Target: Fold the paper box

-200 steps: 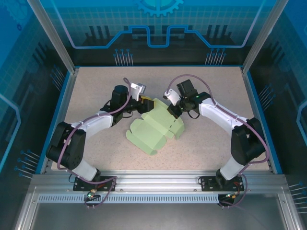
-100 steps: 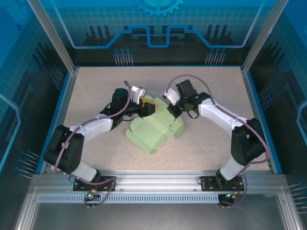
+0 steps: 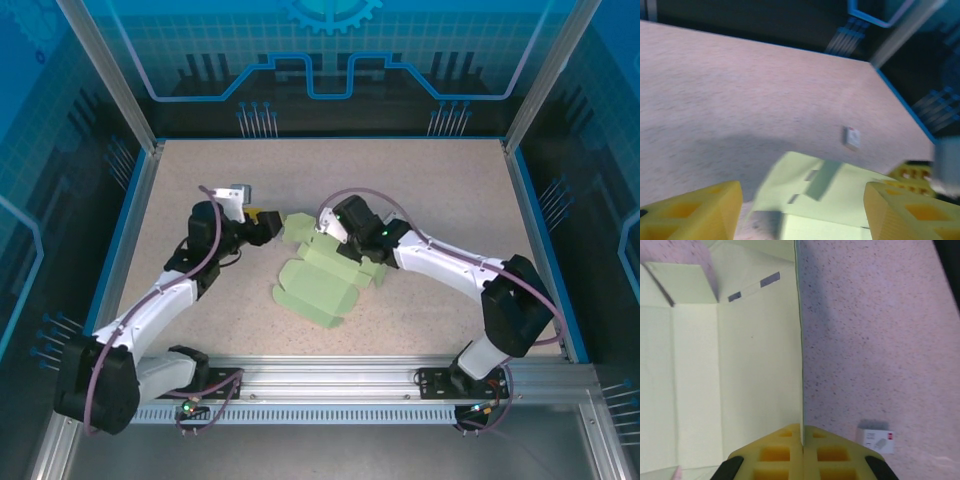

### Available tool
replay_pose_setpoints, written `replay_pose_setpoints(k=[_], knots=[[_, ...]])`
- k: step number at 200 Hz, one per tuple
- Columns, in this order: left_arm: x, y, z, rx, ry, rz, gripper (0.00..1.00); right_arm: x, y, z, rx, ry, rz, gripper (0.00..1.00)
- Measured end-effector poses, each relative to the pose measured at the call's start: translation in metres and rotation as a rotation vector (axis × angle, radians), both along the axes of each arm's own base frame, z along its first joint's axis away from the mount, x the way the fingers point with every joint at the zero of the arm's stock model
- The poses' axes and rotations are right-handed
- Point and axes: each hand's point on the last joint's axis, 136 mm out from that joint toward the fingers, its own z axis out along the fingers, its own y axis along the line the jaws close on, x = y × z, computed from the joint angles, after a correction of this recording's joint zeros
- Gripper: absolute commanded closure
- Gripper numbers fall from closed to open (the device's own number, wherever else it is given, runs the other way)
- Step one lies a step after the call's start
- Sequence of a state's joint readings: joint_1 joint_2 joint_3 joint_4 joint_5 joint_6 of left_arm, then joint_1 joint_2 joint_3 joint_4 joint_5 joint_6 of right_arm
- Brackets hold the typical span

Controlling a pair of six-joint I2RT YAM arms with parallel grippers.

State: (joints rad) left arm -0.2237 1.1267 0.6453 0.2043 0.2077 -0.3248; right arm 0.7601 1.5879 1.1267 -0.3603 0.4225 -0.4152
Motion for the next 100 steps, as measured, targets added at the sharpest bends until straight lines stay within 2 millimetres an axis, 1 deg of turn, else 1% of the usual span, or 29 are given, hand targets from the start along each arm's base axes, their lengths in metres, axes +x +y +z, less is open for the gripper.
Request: replay_pose_setpoints(k=[11,22,45,58,78,100], knots=[[0.005,0.015,-0.011,0.005,0.041,0.067,0.34,0.000,-0.001,-0.002,-0.055,-0.046,0.010,0.97],[0.009,0.026,-0.022,0.015,0.080,0.114,0.34,0.001,-0.001,-0.003,-0.097,-0.090,0.020,0.97],[0.018,0.042,-0.062,0.054,0.208,0.185,0.37,0.004,0.000,-0.004,-0.166,-0.175,0.041,0.97],[0.023,0.046,-0.084,0.078,0.281,0.202,0.38,0.007,0.000,-0.003,-0.192,-0.218,0.047,0.97],[0.032,0.047,-0.109,0.103,0.364,0.208,0.39,0.012,-0.001,-0.002,-0.232,-0.276,0.053,0.97],[0.043,0.042,-0.126,0.110,0.415,0.191,0.41,0.016,0.002,-0.001,-0.266,-0.320,0.067,0.98]])
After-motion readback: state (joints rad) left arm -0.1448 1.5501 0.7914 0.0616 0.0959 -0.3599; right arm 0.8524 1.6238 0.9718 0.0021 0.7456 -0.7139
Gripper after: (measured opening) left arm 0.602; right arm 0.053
